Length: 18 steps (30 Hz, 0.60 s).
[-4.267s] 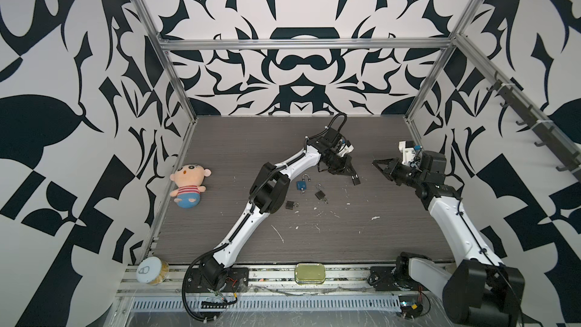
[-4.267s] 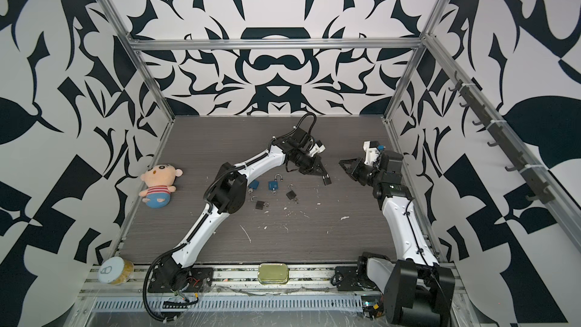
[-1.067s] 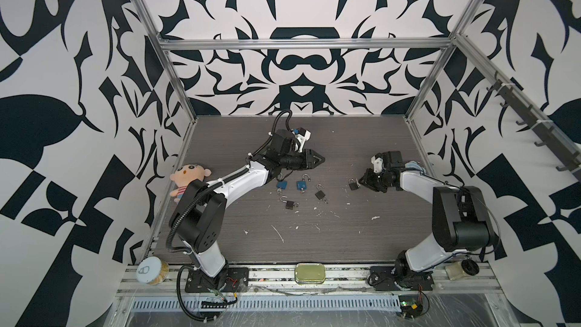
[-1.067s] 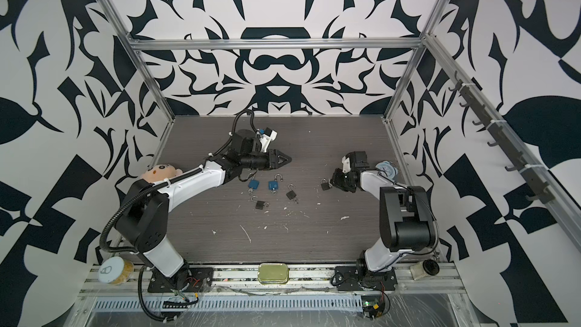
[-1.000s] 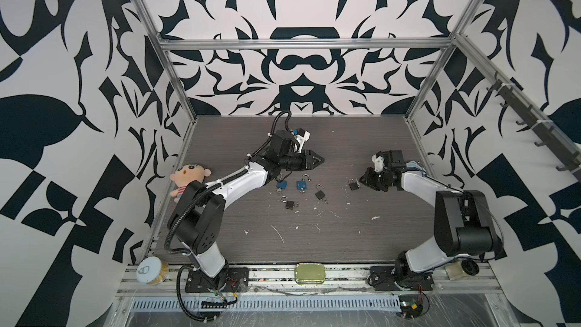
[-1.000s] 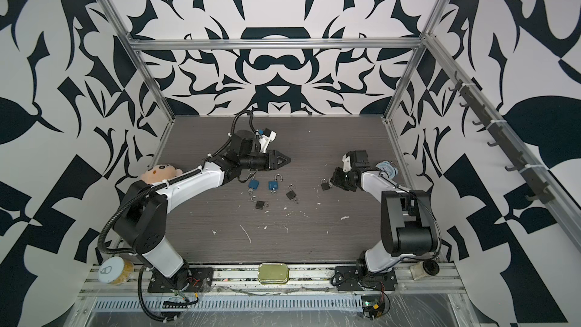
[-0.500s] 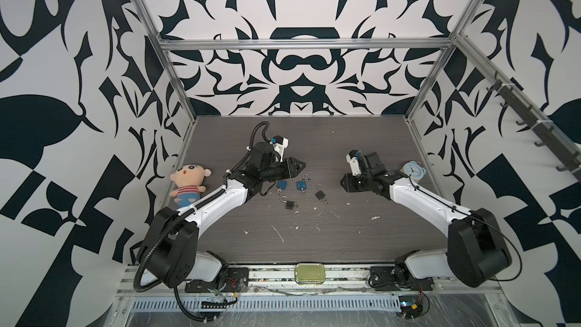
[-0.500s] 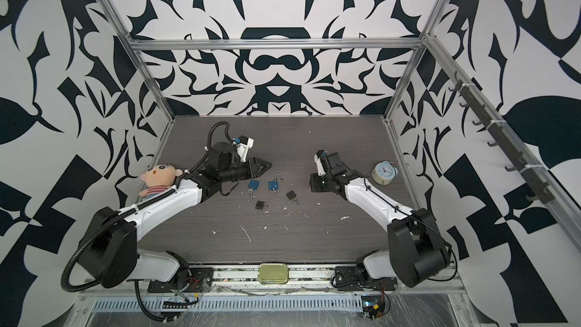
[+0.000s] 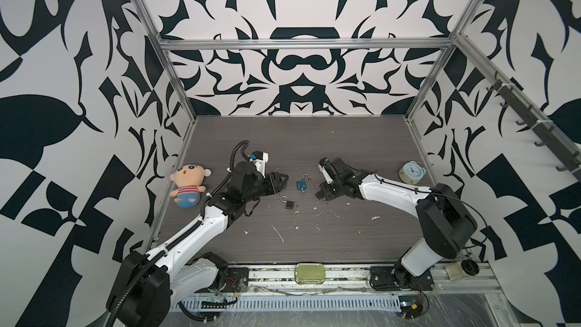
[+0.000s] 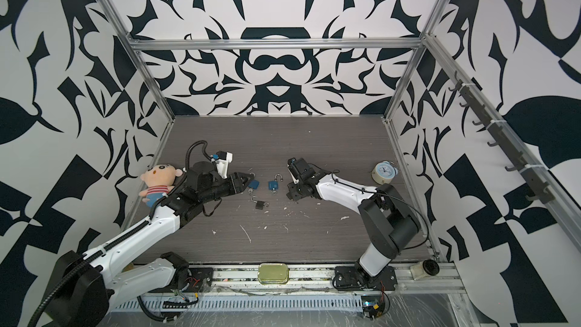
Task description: Lock with the key
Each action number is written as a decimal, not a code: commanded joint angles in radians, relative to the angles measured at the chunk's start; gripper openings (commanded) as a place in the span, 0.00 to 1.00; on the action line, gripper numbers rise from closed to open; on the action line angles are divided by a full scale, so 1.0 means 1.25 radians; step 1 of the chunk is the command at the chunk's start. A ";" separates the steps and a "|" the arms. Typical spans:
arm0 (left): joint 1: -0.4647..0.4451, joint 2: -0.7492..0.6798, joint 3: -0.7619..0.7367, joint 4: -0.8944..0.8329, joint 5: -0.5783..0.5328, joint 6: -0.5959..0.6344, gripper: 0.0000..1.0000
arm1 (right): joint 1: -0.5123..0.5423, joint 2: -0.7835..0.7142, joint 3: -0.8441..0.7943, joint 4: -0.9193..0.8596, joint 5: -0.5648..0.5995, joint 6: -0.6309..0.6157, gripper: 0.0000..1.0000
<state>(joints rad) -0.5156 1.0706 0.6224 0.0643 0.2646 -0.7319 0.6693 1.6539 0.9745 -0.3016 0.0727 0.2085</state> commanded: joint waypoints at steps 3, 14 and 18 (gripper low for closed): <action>0.011 -0.028 -0.005 -0.049 -0.014 0.016 0.42 | 0.031 0.048 0.058 0.017 0.044 -0.021 0.48; 0.018 -0.032 -0.005 -0.051 -0.005 0.020 0.42 | 0.060 0.087 0.072 -0.004 0.073 -0.031 0.49; 0.019 -0.031 -0.005 -0.051 -0.002 0.019 0.42 | 0.064 0.090 0.067 -0.010 0.076 -0.033 0.49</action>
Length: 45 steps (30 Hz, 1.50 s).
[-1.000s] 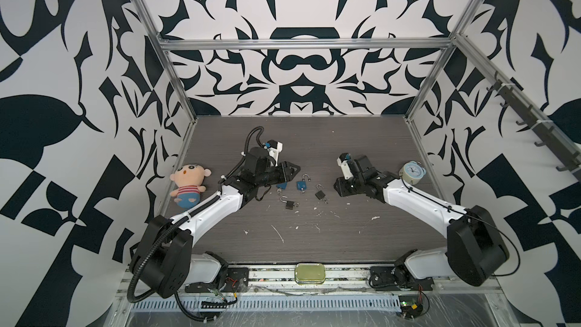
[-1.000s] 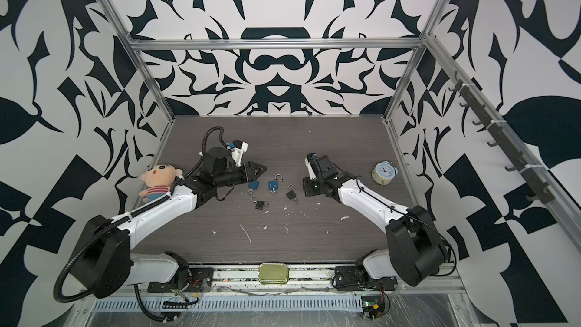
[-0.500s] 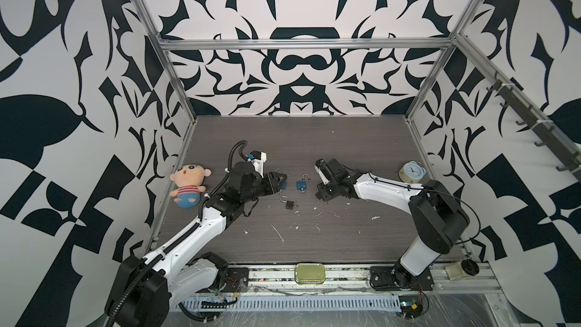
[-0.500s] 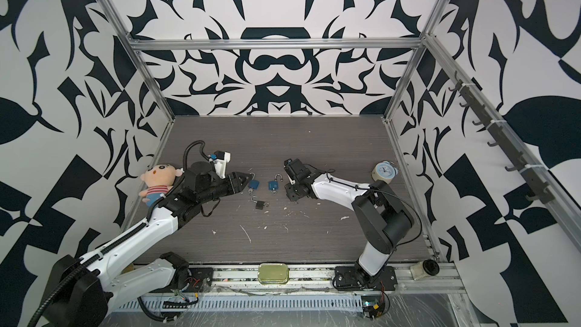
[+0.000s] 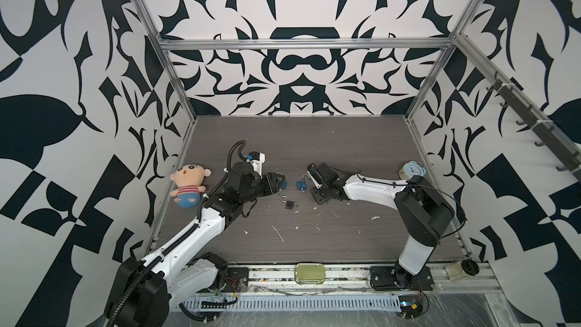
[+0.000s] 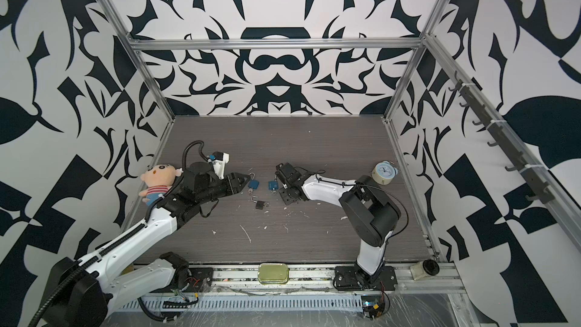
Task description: Lock with the key
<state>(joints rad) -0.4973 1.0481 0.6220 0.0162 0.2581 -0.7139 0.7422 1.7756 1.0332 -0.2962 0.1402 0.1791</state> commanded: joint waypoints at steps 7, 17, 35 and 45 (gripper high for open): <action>0.005 -0.012 -0.008 -0.007 0.005 0.000 0.43 | 0.015 0.004 0.011 -0.021 0.032 -0.016 0.46; 0.005 -0.005 -0.005 -0.004 0.007 -0.004 0.43 | 0.019 0.023 0.010 -0.023 0.014 -0.016 0.19; 0.008 0.055 0.052 -0.102 0.032 0.021 0.43 | 0.103 -0.161 0.067 -0.083 -0.024 -0.078 0.00; -0.019 0.159 0.084 -0.015 0.160 -0.003 0.43 | 0.193 -0.213 0.101 -0.082 -0.042 -0.082 0.00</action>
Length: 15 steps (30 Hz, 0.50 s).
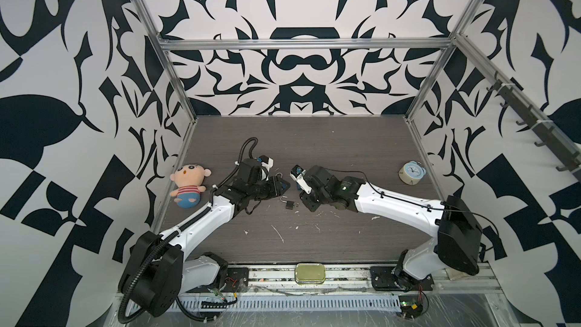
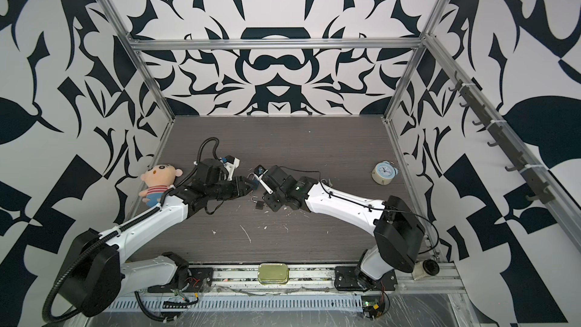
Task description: Lock with the key
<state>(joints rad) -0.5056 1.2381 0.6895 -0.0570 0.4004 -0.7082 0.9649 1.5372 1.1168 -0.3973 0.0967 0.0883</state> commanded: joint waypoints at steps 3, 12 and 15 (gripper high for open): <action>-0.022 0.023 0.034 0.064 0.061 -0.010 0.43 | 0.027 -0.017 0.043 -0.002 -0.006 -0.002 0.00; -0.041 0.082 0.040 0.096 0.092 -0.026 0.40 | 0.040 -0.010 0.047 0.021 -0.008 0.012 0.00; -0.046 0.089 0.038 0.105 0.095 -0.030 0.39 | 0.043 -0.010 0.049 0.018 -0.005 0.013 0.00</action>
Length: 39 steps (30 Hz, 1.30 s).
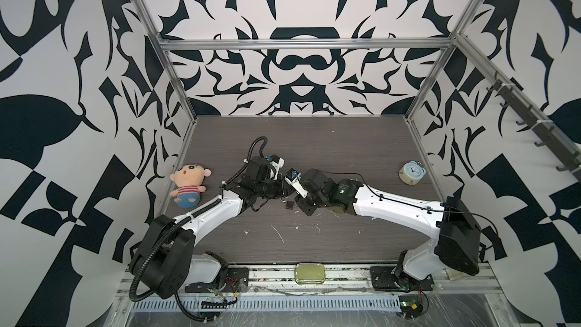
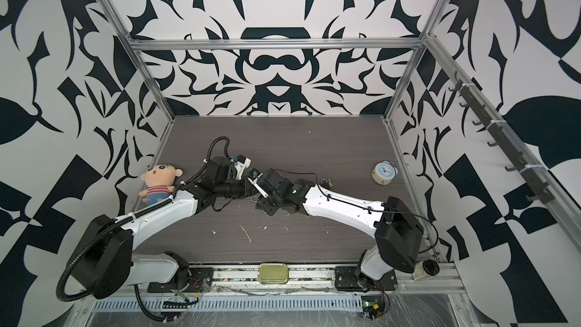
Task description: Lock with the key
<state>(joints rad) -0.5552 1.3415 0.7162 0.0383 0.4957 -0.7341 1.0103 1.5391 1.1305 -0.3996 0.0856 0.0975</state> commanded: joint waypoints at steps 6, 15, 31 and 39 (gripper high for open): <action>-0.009 0.012 0.013 0.065 0.041 -0.025 0.32 | 0.009 -0.015 0.040 0.021 0.000 0.010 0.00; -0.010 0.020 0.010 0.067 0.047 -0.026 0.26 | 0.010 -0.017 0.039 0.026 0.011 0.009 0.00; -0.010 0.025 0.005 0.110 0.029 -0.047 0.00 | 0.011 -0.033 0.026 0.060 0.010 0.011 0.00; -0.010 0.011 0.008 0.104 0.016 -0.046 0.00 | 0.010 -0.042 0.010 0.080 -0.024 0.018 0.16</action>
<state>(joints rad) -0.5632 1.3785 0.7170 0.1394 0.5194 -0.7860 1.0187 1.5295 1.1408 -0.3344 0.0792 0.1089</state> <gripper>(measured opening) 0.066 0.098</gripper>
